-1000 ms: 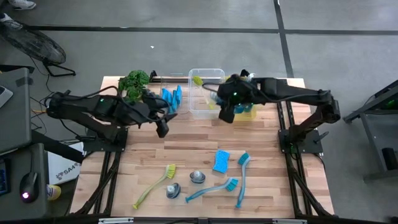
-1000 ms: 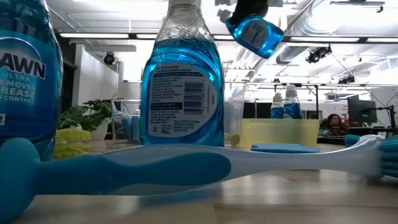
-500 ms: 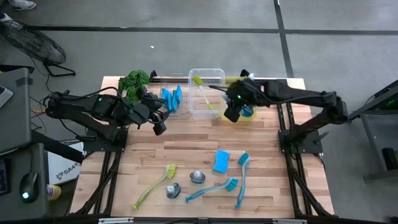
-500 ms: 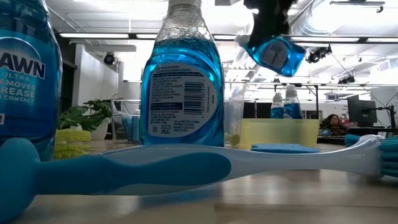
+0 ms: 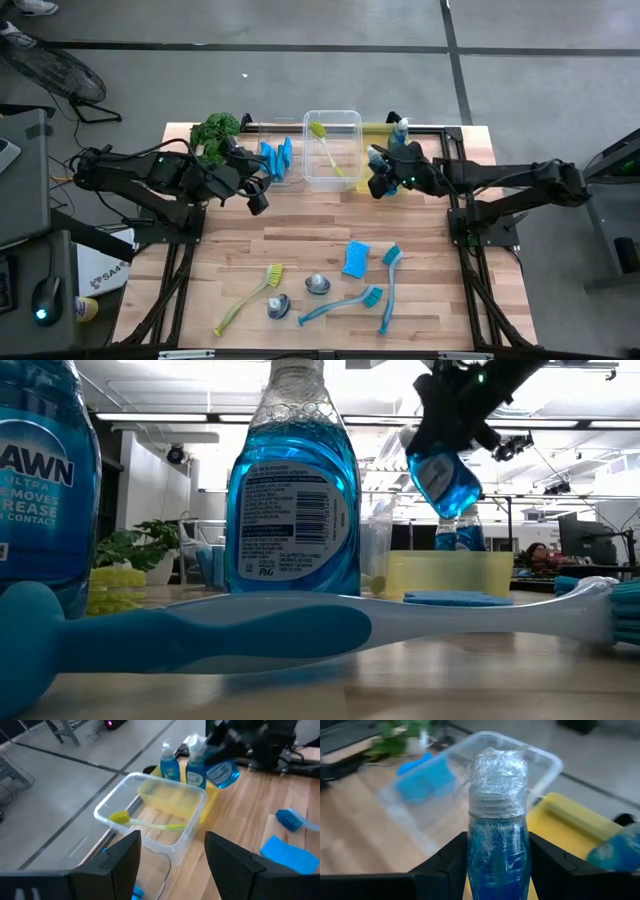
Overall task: Pick & Place Kitchen Sink Supplies
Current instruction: Put the left dishwashing liquid into the yellow bin
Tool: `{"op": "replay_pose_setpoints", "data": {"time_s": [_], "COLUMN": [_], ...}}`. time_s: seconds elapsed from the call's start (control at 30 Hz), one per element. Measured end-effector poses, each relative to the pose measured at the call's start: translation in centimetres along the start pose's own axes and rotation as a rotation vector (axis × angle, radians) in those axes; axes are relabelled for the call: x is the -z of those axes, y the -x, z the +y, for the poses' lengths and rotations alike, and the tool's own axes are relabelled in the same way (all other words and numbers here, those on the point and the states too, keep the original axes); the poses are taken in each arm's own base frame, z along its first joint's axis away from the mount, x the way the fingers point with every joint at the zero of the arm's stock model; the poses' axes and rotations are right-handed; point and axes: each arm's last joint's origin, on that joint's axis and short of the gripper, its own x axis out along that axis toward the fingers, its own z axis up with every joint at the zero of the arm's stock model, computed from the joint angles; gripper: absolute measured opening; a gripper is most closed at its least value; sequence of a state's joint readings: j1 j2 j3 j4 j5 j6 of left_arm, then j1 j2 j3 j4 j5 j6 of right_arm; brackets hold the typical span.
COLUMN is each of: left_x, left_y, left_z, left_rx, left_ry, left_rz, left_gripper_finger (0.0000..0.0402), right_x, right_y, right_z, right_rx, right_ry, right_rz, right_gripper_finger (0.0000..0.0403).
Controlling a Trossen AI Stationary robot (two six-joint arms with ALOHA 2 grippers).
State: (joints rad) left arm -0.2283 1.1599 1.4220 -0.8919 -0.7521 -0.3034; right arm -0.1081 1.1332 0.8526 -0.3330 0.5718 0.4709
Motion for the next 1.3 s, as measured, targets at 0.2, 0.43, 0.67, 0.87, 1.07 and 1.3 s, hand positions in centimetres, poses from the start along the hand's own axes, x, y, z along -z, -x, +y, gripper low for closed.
{"op": "replay_pose_setpoints", "data": {"time_s": [0.2, 0.43, 0.67, 0.87, 1.07, 1.3], "left_x": [-0.3, -0.4, -0.6, -0.7, -0.7, -0.7], "left_y": [0.0, 0.0, 0.0, 0.1, 0.1, 0.1], "left_z": [-0.1, 0.1, 0.3, 0.5, 0.6, 0.8], "left_rx": [0.006, -0.063, -0.143, -0.206, -0.257, -0.308], "left_ry": [0.005, 0.057, 0.084, 0.092, 0.089, 0.085], "left_rz": [-0.028, -0.049, -0.085, -0.111, -0.126, -0.138], "left_gripper_finger": [0.0214, 0.0214, 0.0214, 0.0214, 0.0214, 0.0214], "right_x": [1.9, 3.5, 4.8, 3.8, 2.1, 1.7], "right_y": [-1.2, -3.0, -4.2, -5.3, -7.7, -11.5], "right_z": [-0.8, -2.5, -4.8, -5.6, -6.5, -7.4], "right_rx": [0.147, 0.191, 0.260, 0.189, 0.229, 0.245], "right_ry": [-0.036, -0.127, -0.178, -0.075, -0.076, -0.078], "right_rz": [-0.123, -0.241, -0.328, -0.391, -0.377, -0.346], "right_gripper_finger": [0.0162, 0.0162, 0.0162, 0.0162, 0.0162, 0.0162]}}
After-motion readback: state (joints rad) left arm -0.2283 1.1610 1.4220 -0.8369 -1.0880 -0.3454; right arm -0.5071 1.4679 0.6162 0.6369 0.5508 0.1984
